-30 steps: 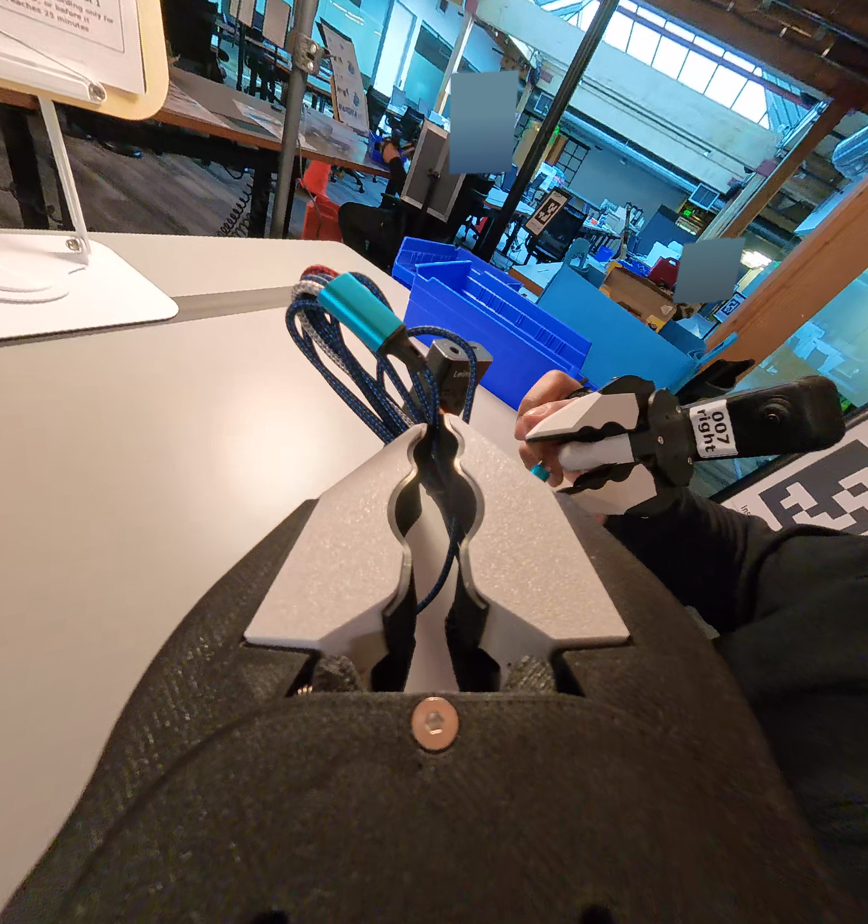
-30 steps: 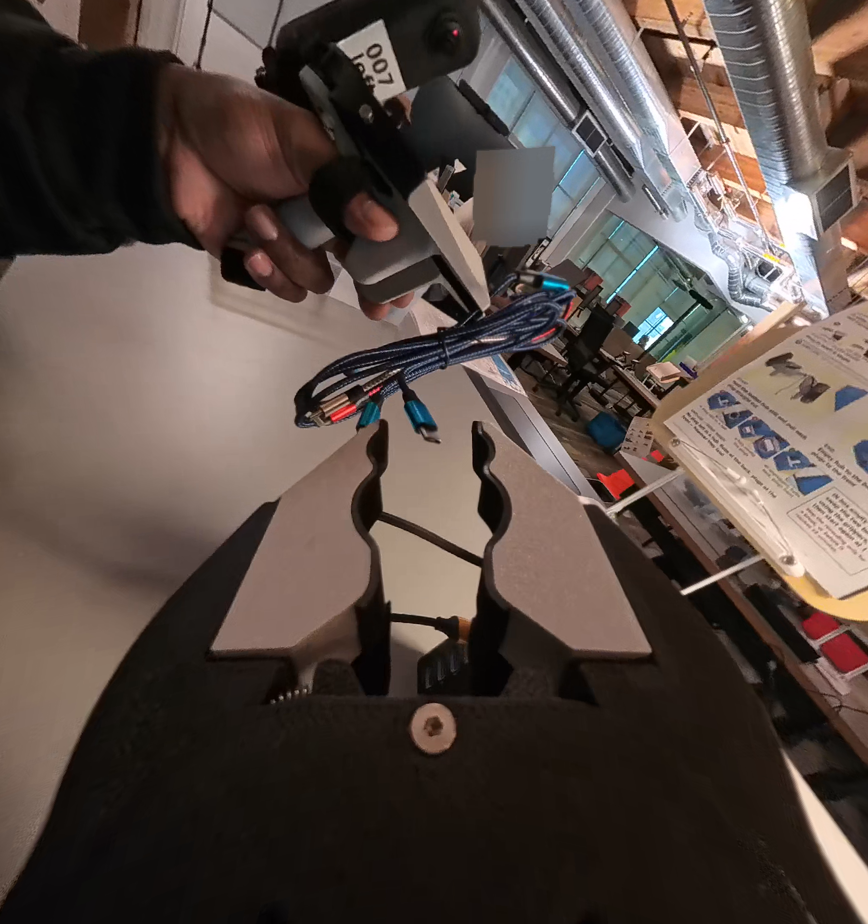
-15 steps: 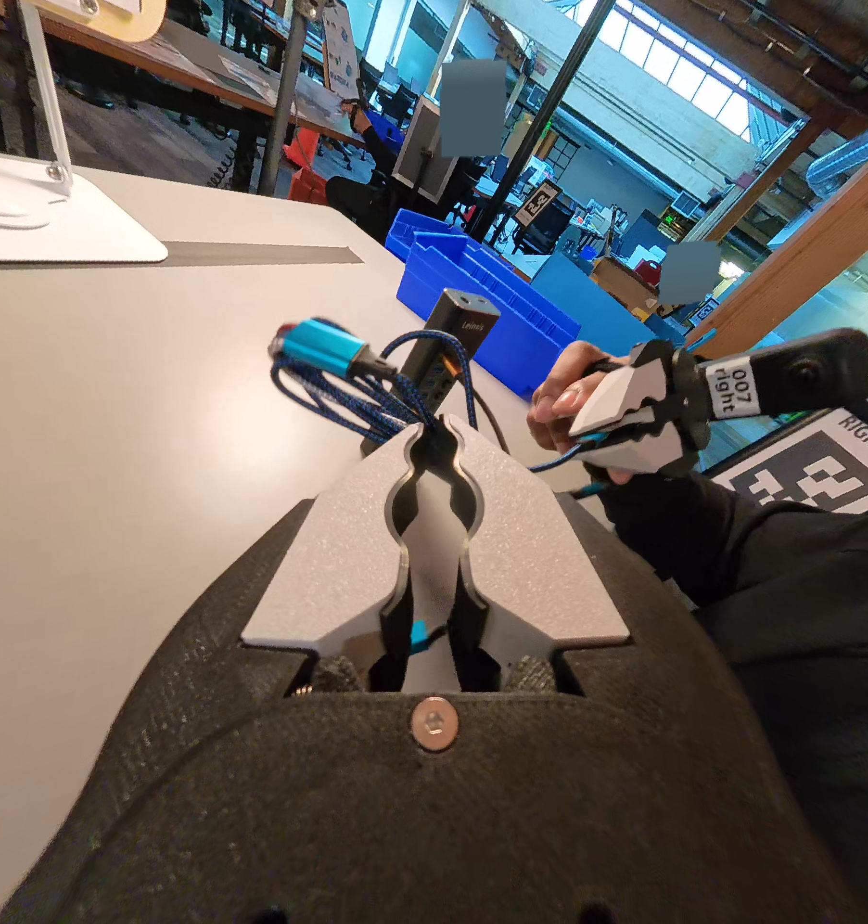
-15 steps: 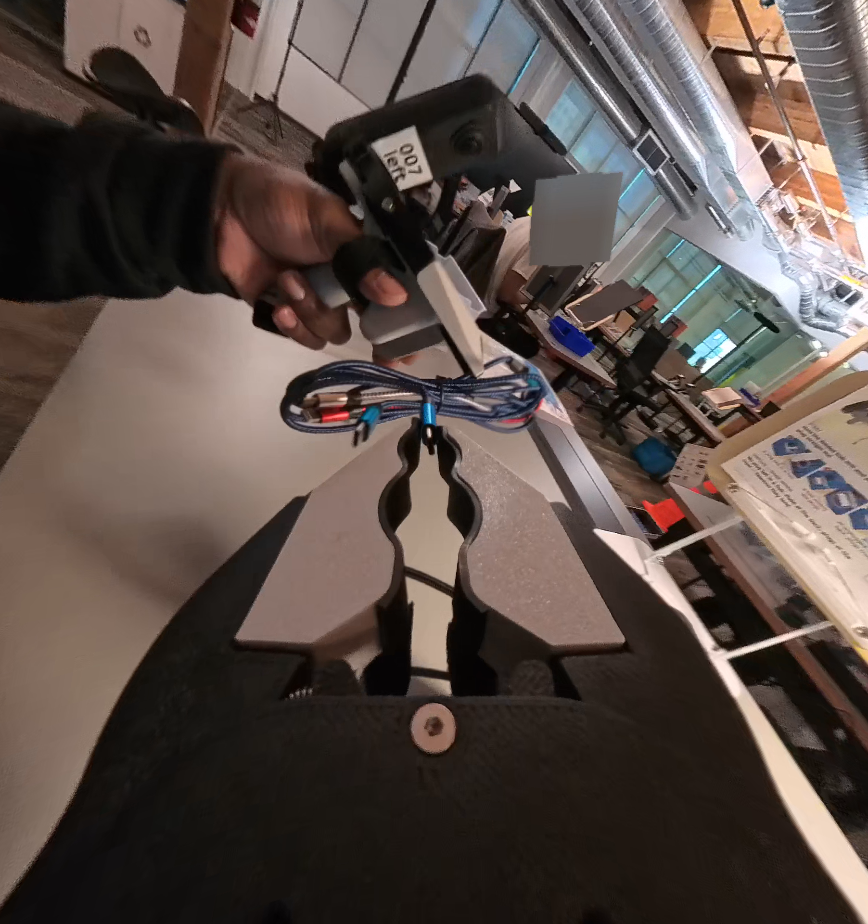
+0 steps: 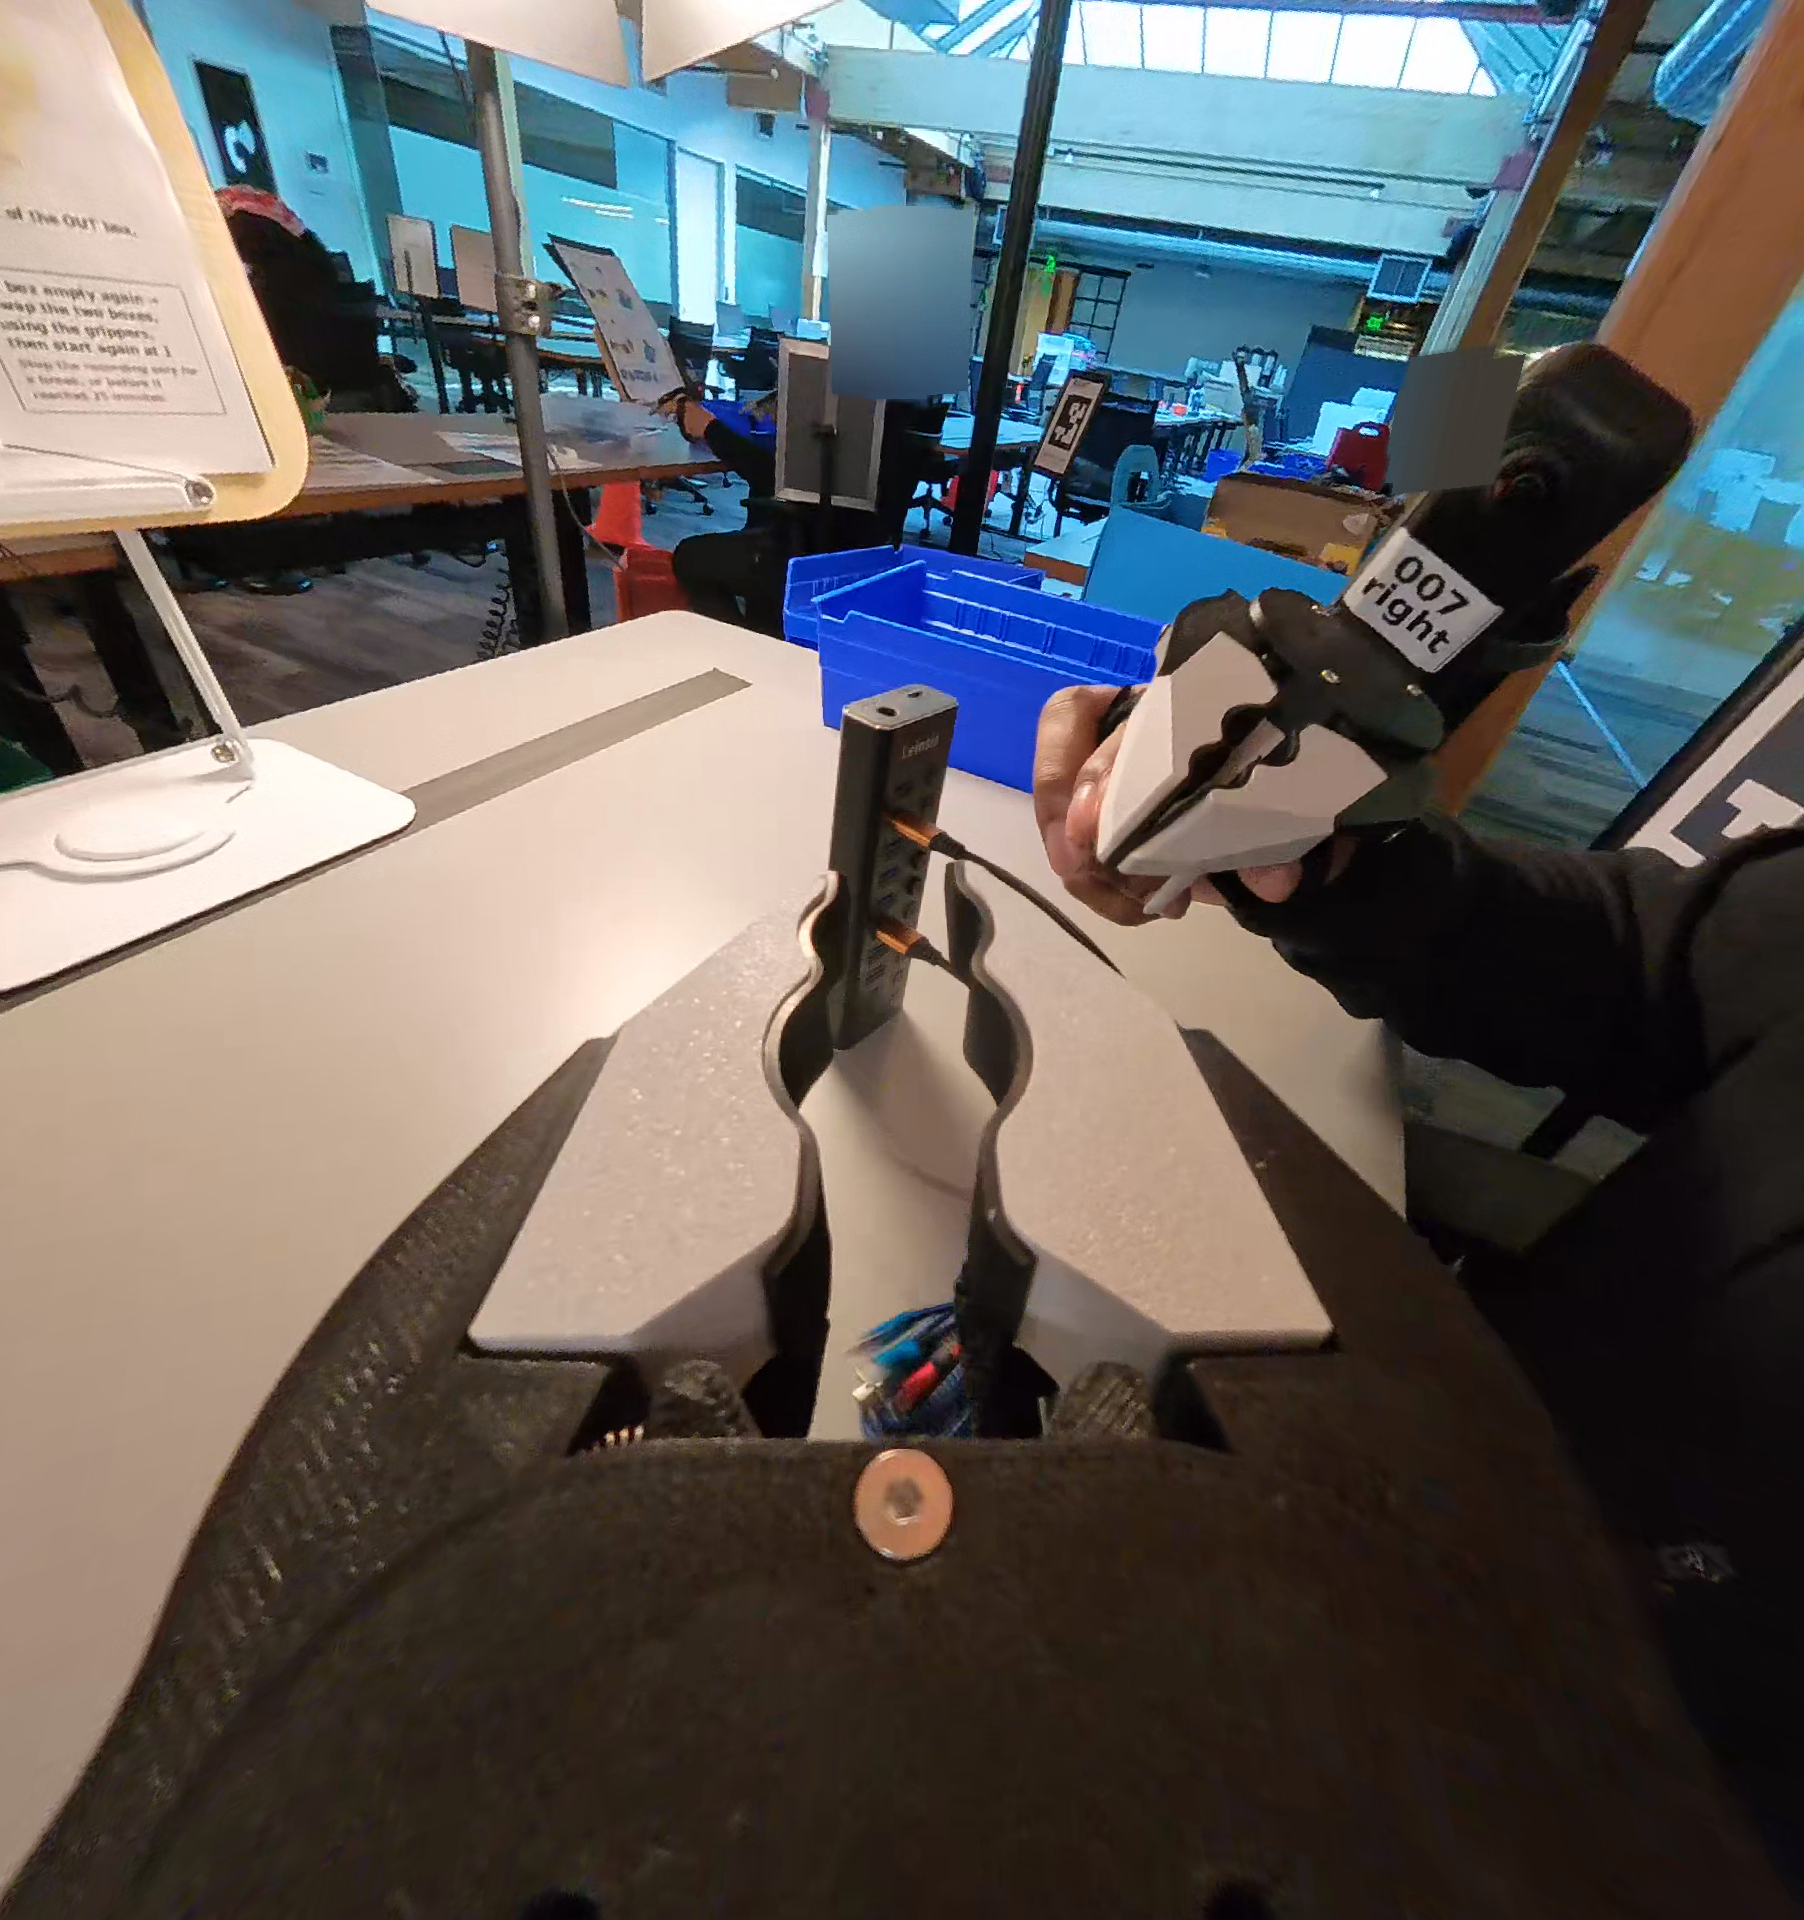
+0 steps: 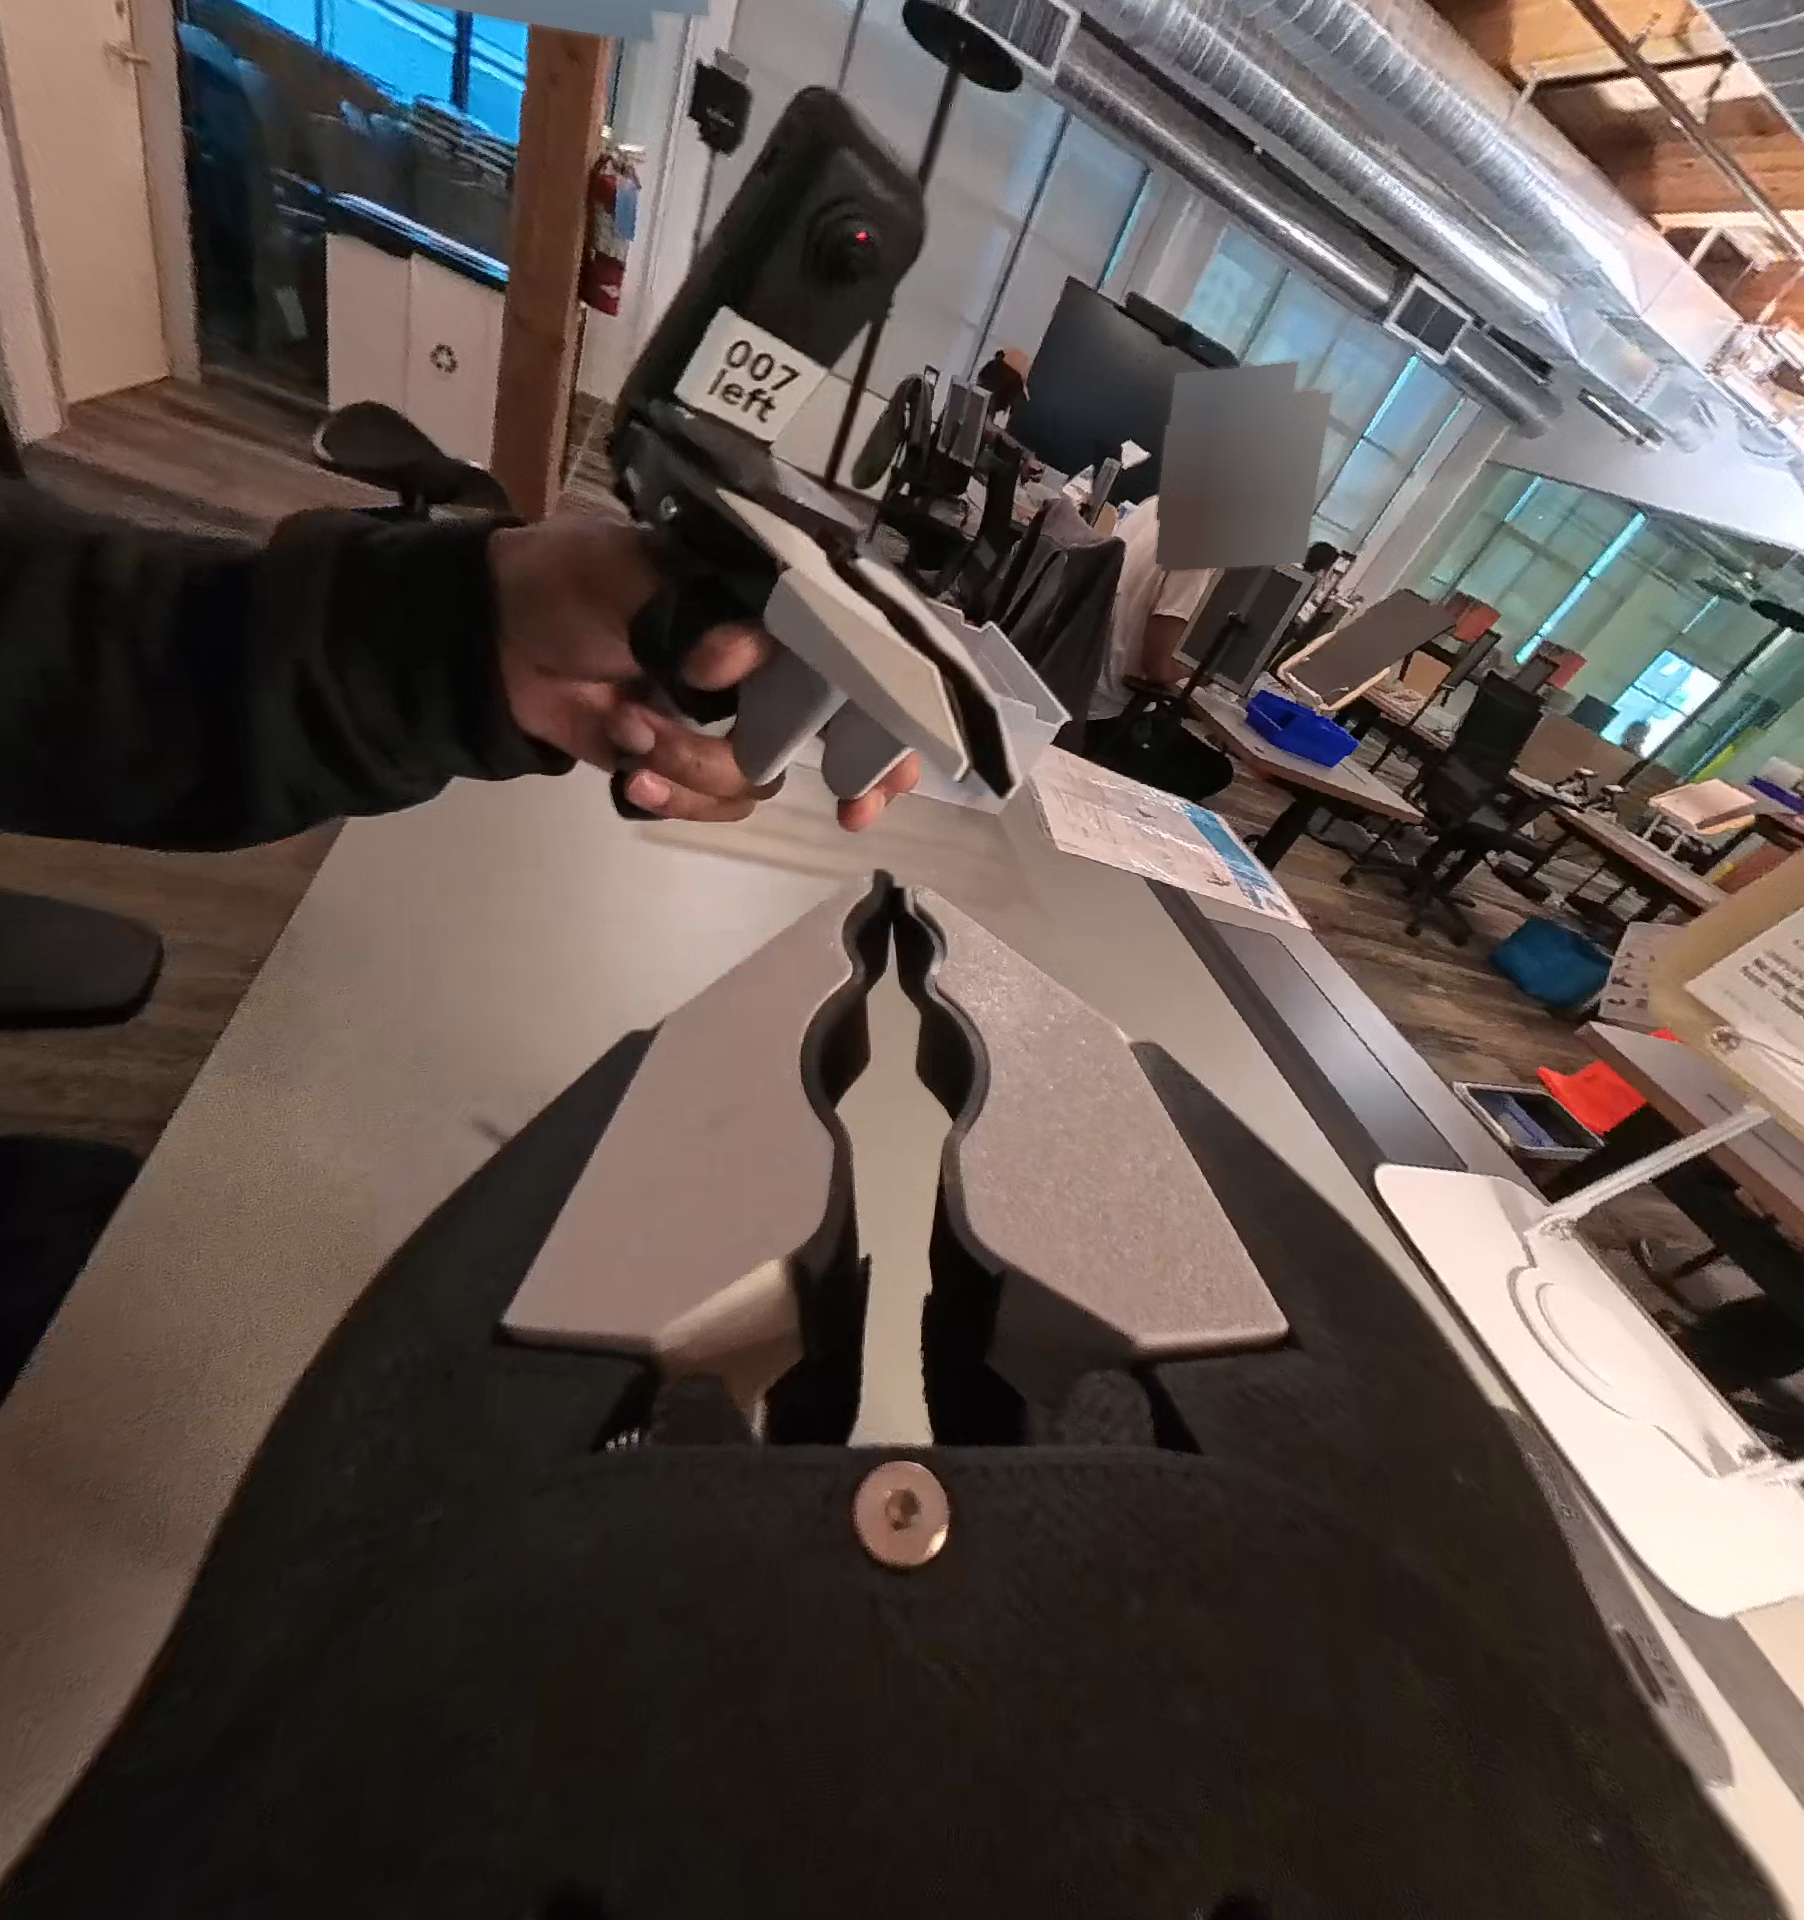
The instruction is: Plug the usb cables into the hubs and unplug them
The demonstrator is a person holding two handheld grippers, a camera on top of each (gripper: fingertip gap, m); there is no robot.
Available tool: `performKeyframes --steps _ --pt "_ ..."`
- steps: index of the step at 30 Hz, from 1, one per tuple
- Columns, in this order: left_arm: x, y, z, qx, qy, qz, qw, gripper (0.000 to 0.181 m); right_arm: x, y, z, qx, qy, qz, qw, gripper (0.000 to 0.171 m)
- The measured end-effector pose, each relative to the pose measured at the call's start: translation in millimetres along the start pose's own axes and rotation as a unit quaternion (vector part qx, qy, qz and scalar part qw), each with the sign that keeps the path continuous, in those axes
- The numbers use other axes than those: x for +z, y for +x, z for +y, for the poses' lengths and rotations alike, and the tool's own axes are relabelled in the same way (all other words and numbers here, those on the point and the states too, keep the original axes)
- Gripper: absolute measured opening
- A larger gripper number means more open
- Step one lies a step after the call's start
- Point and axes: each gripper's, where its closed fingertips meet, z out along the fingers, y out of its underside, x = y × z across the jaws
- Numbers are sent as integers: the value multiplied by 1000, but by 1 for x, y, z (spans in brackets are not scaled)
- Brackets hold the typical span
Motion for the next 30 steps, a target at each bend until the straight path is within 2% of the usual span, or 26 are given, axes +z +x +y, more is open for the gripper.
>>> performKeyframes --steps 7,11,14,22,25,30 --pt "6 -21 56 -57 -52 -32 996 21 -4 0 37 -7 -83 38 996 0" --pt "1 -25 86 -83 -82 -49 992 24 -13 -10 60 -30 -165 48 985 11" --pt "-3 -30 104 -99 -91 -69 989 25 -17 -15 59 -42 -182 62 980 23" --pt "-8 -31 127 -111 -101 -99 984 25 -9 -46 54 -76 -247 67 964 26" --pt "-10 -27 129 -115 -97 -99 984 25 -3 -61 80 -51 -329 82 939 25" --pt "-13 -20 136 -127 -99 -96 982 25 -5 -68 135 -1 -446 113 888 38"
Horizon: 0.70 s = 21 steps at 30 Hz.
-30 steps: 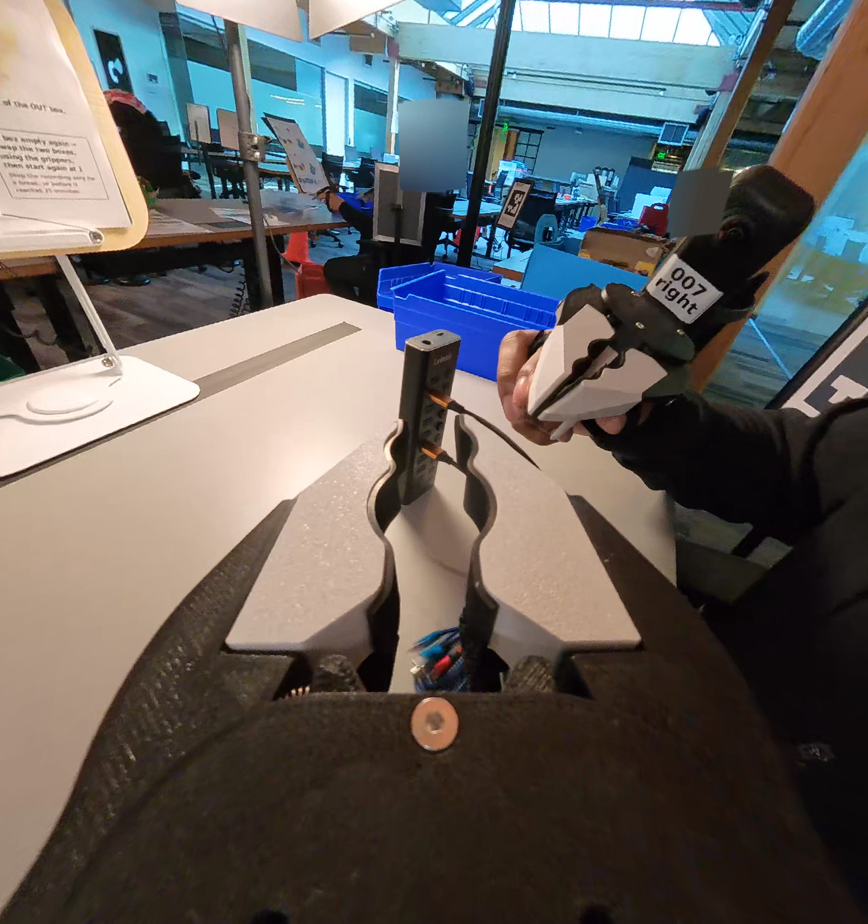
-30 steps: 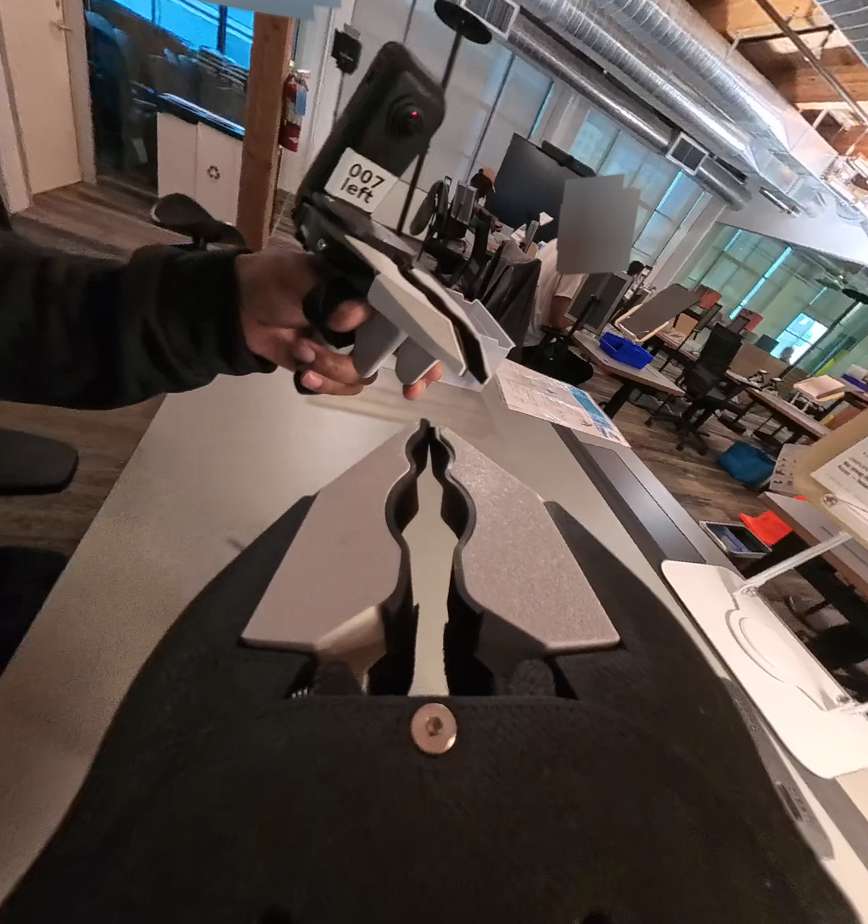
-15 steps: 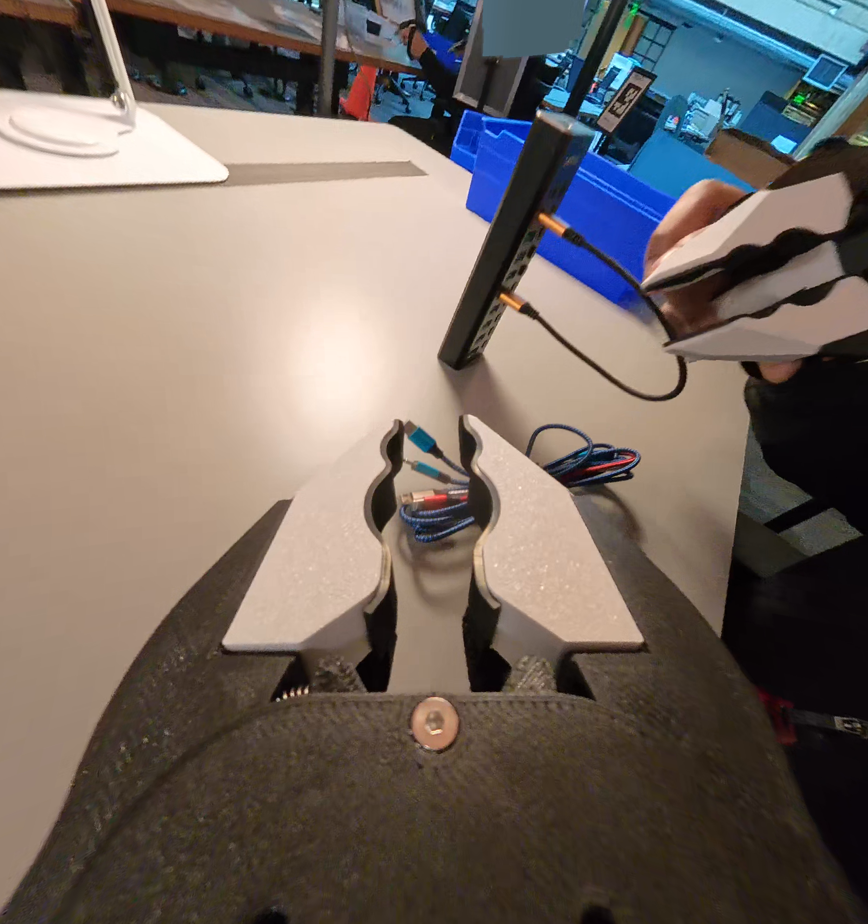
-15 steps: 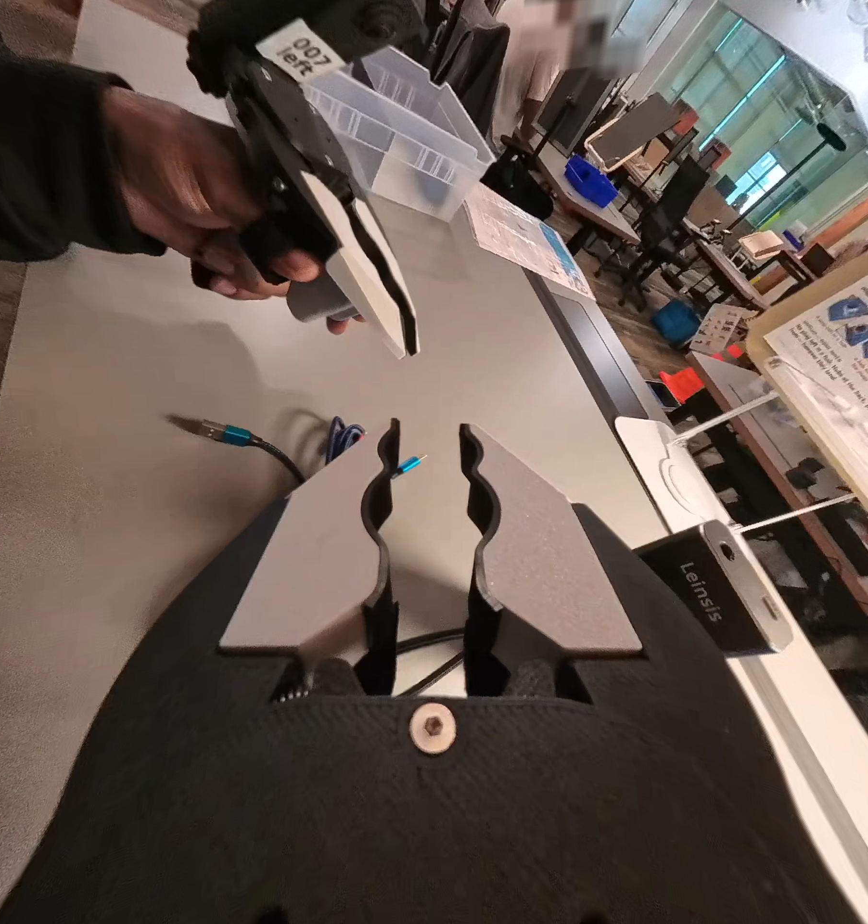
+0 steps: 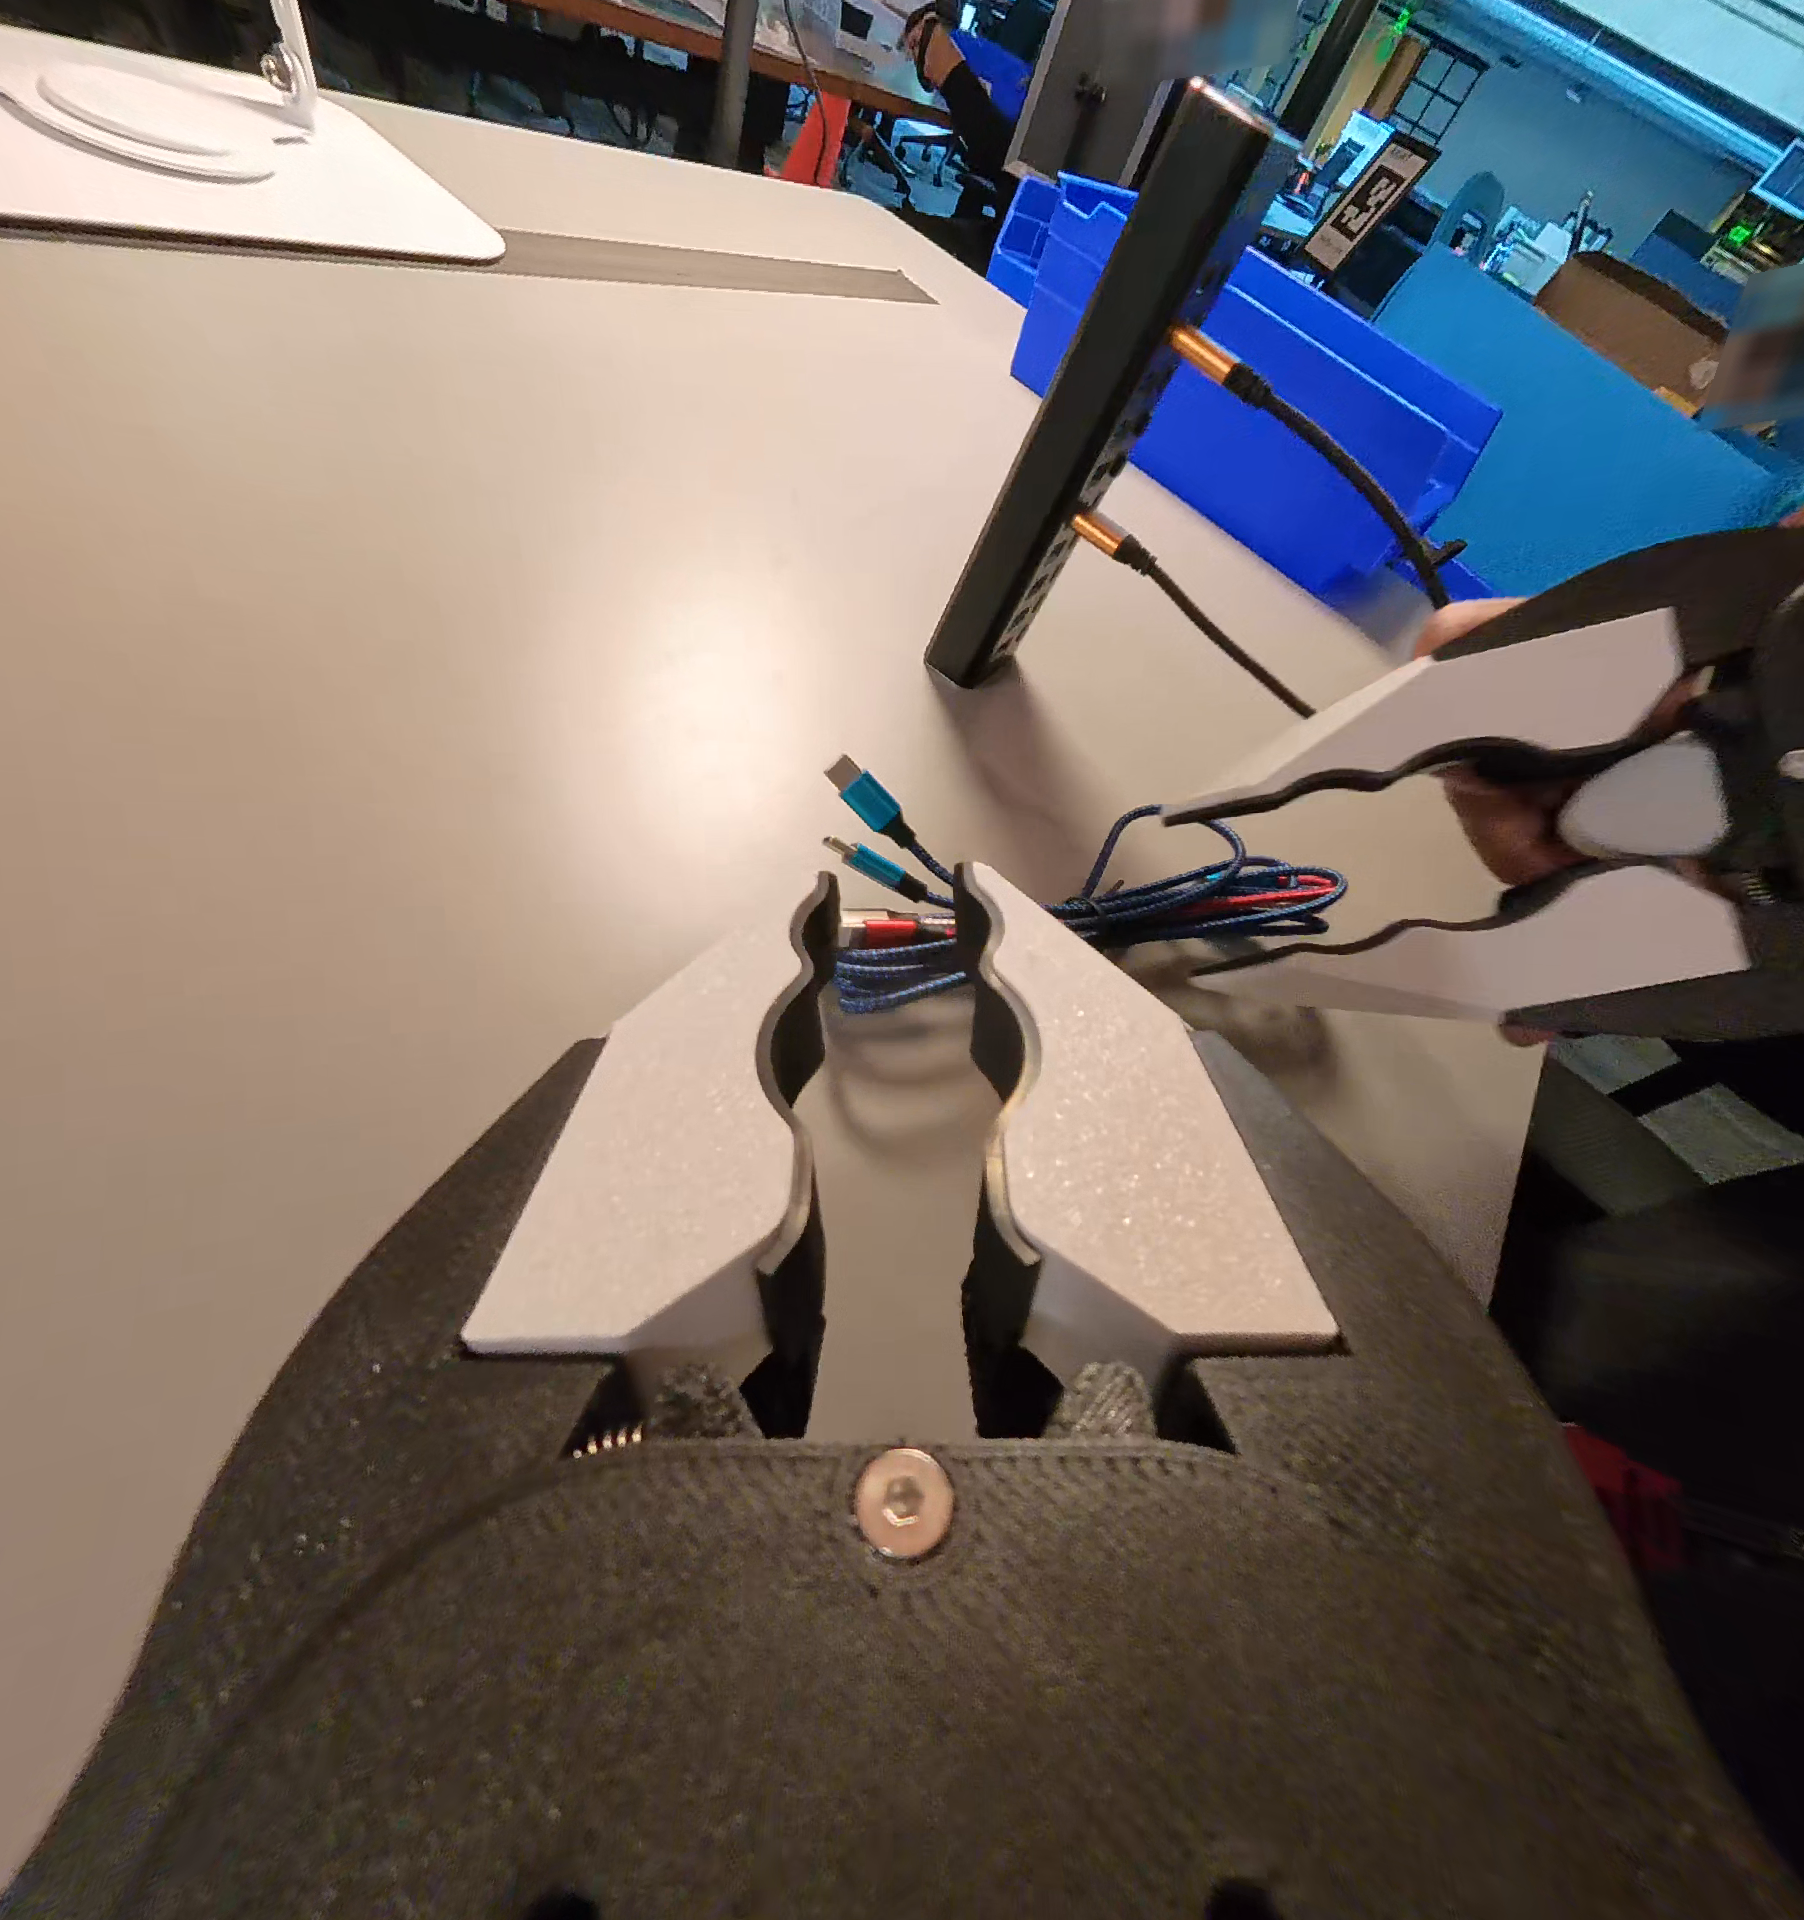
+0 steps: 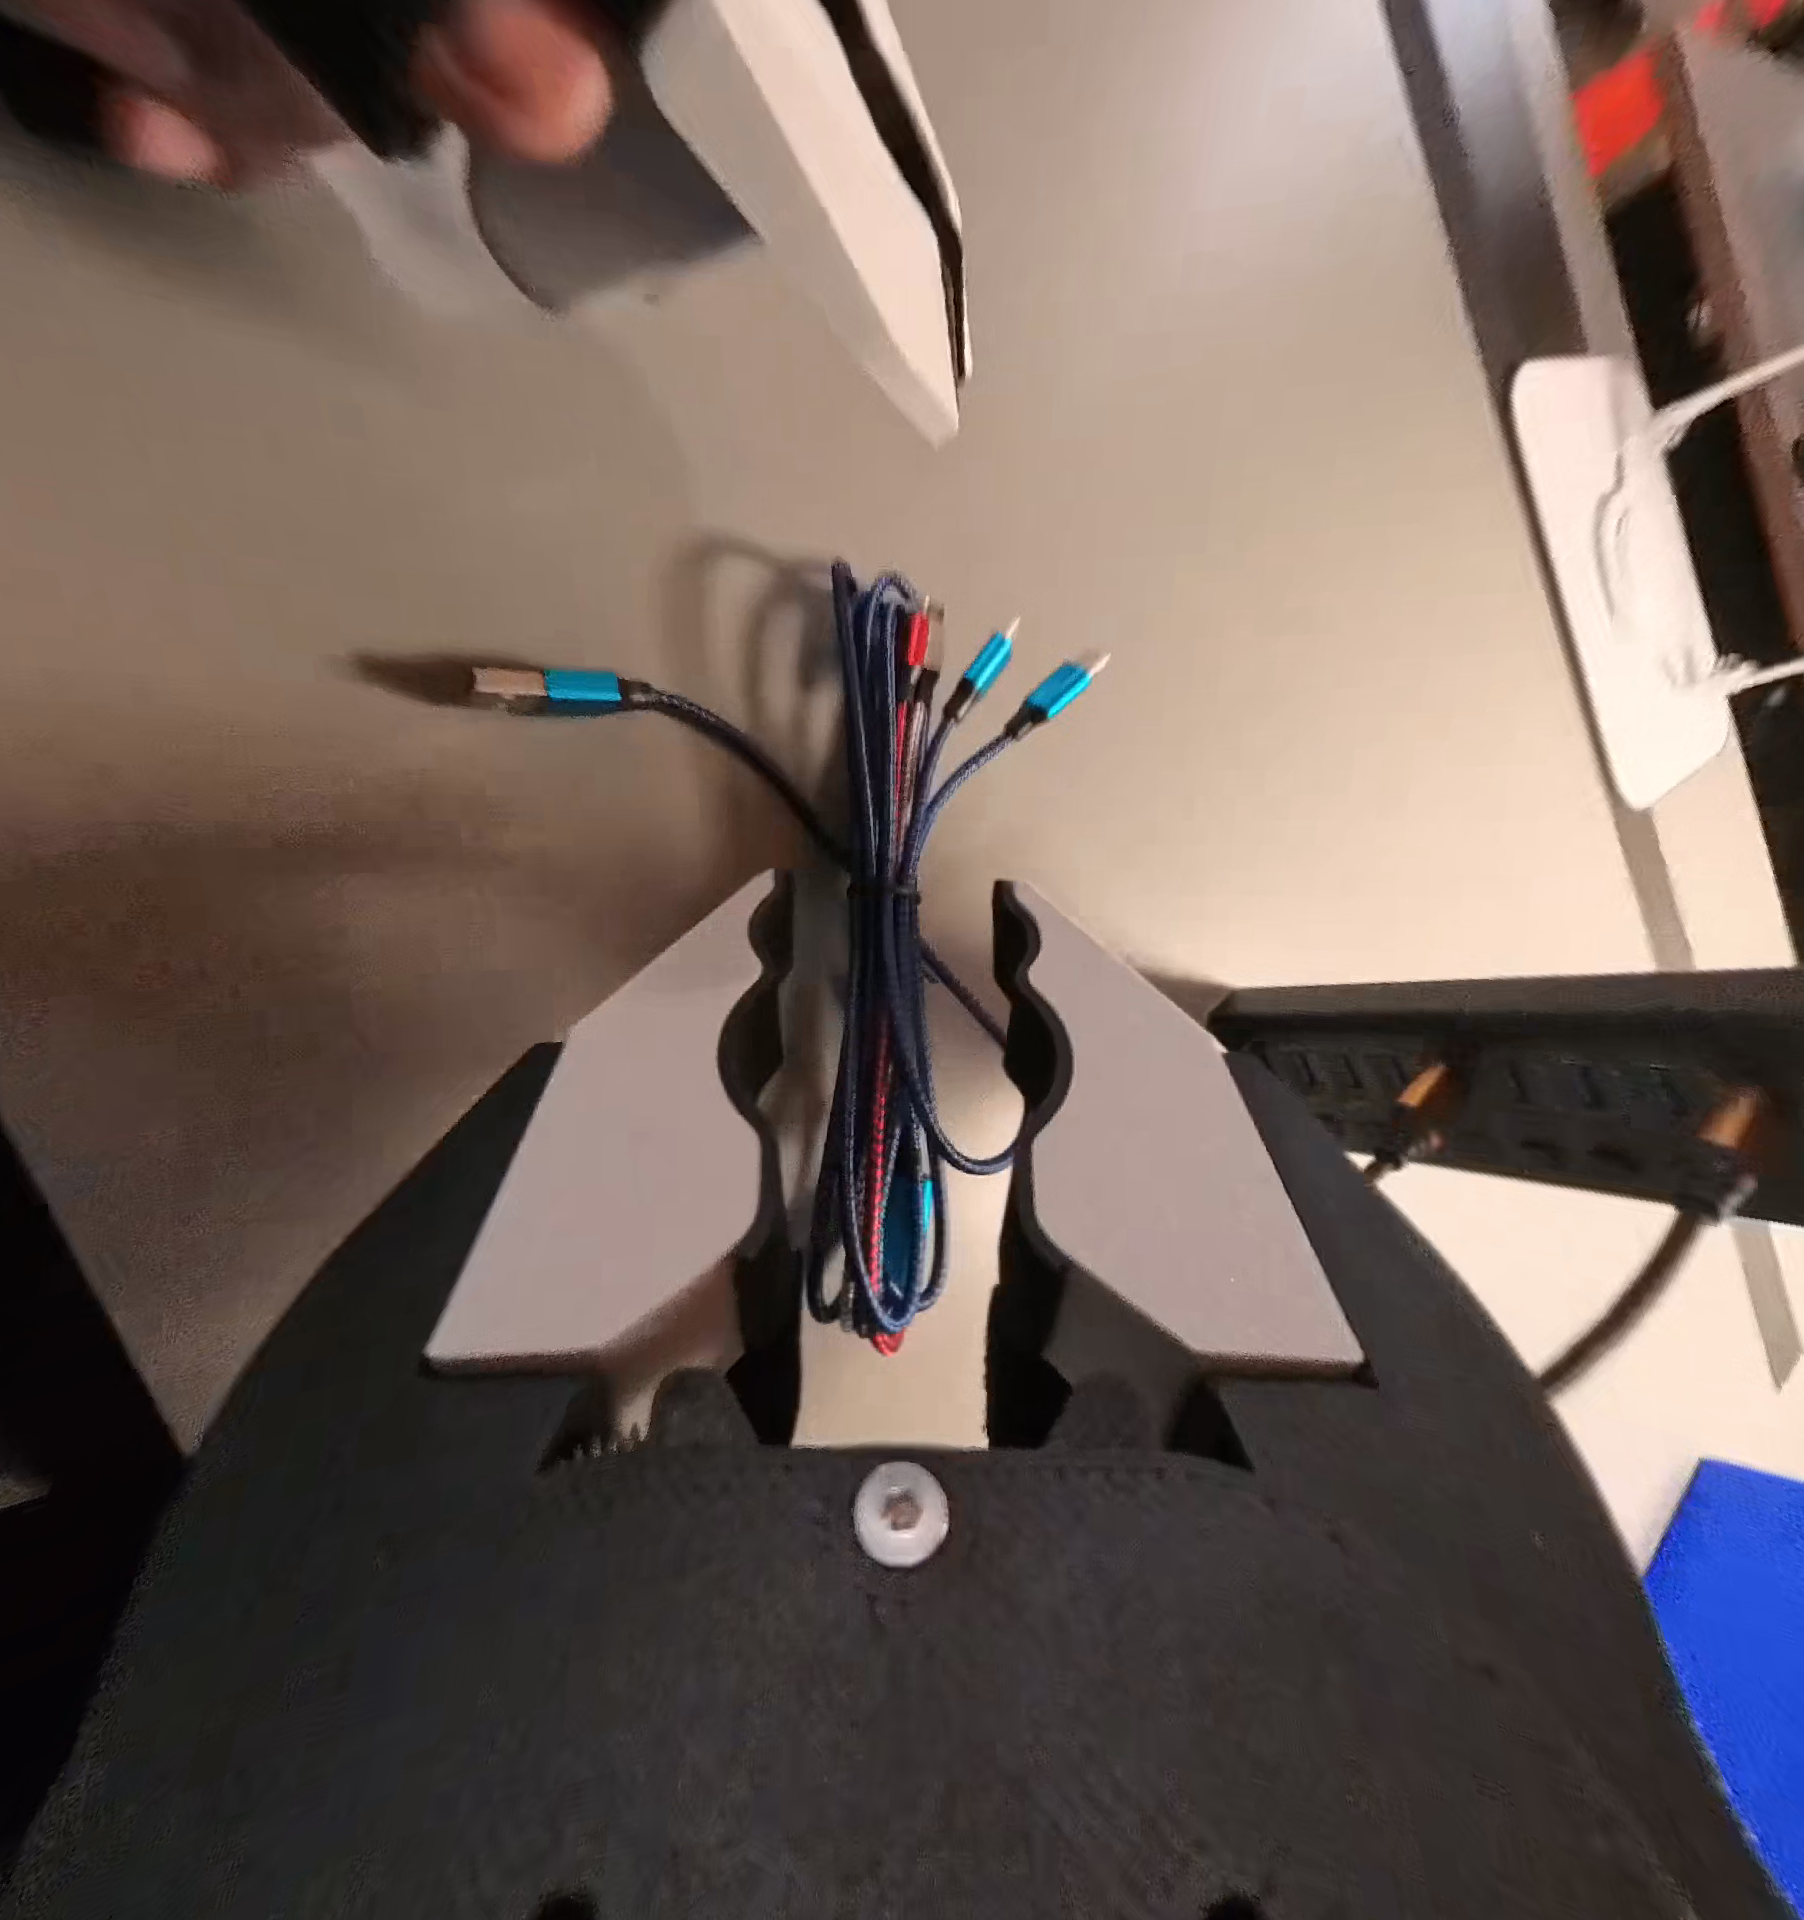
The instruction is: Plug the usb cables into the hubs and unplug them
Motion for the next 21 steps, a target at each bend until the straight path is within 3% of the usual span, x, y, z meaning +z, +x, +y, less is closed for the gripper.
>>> performKeyframes --steps 5,7,14,17,21 --pt "-5 6 4 -1 0 6 1000 25 23 -3 23 45 -52 -25 997 36" --pt "-7 8 5 -4 1 11 1000 25 32 -3 30 62 -58 -32 996 19" --pt "-13 -3 5 -15 1 1 1000 25 25 -11 7 175 49 -92 979 10" --pt "-23 -19 -1 -17 15 -18 1000 25 14 -14 -5 247 106 -136 954 10" --pt "-30 -24 -11 27 36 -7 999 25 -11 -12 -27 338 185 -229 894 10"
